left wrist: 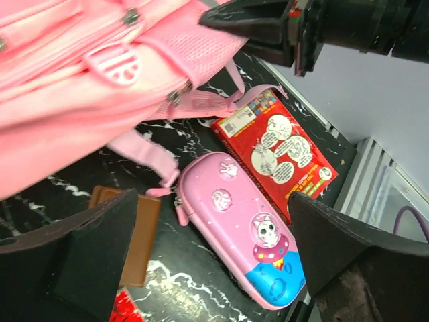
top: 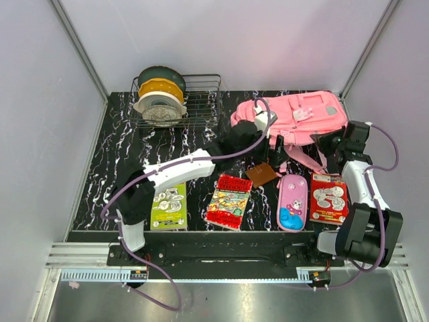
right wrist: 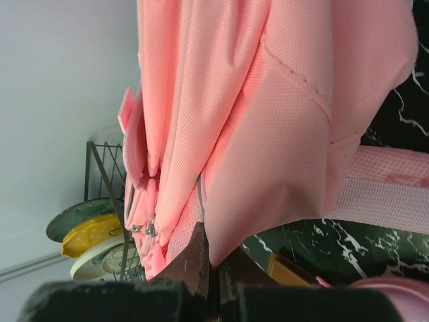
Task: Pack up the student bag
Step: Unzip the student bag at the center of the board.
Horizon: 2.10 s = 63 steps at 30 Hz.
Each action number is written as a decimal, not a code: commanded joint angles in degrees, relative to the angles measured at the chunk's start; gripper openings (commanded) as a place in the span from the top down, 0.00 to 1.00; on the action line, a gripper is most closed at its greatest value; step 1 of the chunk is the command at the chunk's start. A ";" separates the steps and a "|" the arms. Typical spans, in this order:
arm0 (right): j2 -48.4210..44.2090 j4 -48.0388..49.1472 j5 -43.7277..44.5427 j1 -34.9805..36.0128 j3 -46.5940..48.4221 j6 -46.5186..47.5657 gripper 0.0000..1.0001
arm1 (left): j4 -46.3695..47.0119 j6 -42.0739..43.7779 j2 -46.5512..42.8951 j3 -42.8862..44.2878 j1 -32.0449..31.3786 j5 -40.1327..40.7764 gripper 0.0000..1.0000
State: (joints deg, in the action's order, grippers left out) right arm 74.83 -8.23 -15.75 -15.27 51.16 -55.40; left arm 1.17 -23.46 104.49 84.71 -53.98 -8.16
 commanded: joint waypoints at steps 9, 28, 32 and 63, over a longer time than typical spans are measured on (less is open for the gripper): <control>-9.09 0.58 -4.02 3.58 -2.11 -1.21 1.00 | 7.09 -5.45 4.32 0.99 -2.98 0.16 0.04; -11.28 -5.04 -8.25 4.63 0.70 0.90 1.00 | 5.59 -4.31 10.13 3.98 -3.15 7.99 0.28; -9.79 -4.95 -7.89 4.63 1.31 1.43 1.00 | 7.44 -7.29 6.27 0.29 -3.85 7.81 0.31; -13.22 -7.85 -11.23 4.98 1.67 0.20 1.00 | 15.88 -9.50 11.44 2.83 -5.70 16.60 0.23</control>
State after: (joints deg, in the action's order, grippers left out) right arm 65.43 -18.76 -20.56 -11.29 49.93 -53.95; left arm 11.64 -33.08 115.37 85.49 -60.53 4.99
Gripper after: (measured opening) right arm 0.029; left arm 0.787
